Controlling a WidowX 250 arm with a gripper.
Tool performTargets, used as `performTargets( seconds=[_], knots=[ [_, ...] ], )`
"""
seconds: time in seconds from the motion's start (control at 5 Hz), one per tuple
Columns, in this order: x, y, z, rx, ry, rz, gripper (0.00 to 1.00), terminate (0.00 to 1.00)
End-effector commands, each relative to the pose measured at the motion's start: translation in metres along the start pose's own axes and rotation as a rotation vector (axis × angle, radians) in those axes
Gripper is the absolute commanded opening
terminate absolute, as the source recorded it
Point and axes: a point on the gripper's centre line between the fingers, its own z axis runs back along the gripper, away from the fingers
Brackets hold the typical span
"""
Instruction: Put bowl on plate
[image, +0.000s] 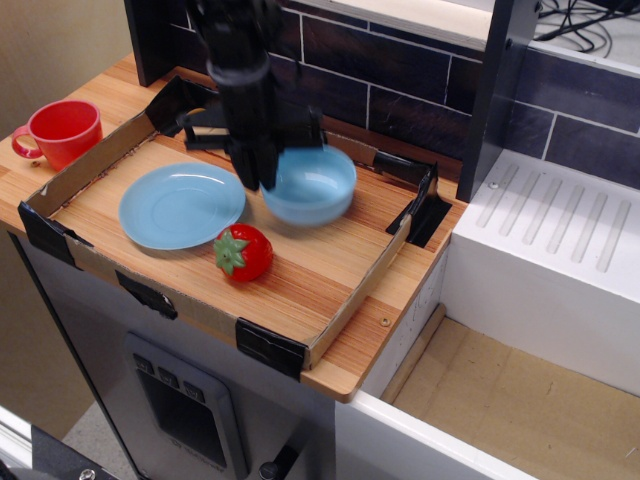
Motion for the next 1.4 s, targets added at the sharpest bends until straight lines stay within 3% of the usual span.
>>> performTargets(
  seconds=[0.0,0.2,0.6,0.8,1.2],
  knots=[
    [0.023,0.026,0.048,-0.019,-0.062,0.038,0.0,0.0],
    [0.023,0.053,0.042,0.055,-0.072,0.032,0.0,0.0],
    [0.012,0.093,0.025,0.094,-0.052,-0.036,0.0,0.0],
    [0.007,0.1,0.014,0.132,-0.055,-0.063,0.0,0.0],
    [0.004,0.1,0.002,0.137,-0.045,-0.055,0.0,0.0]
  ],
)
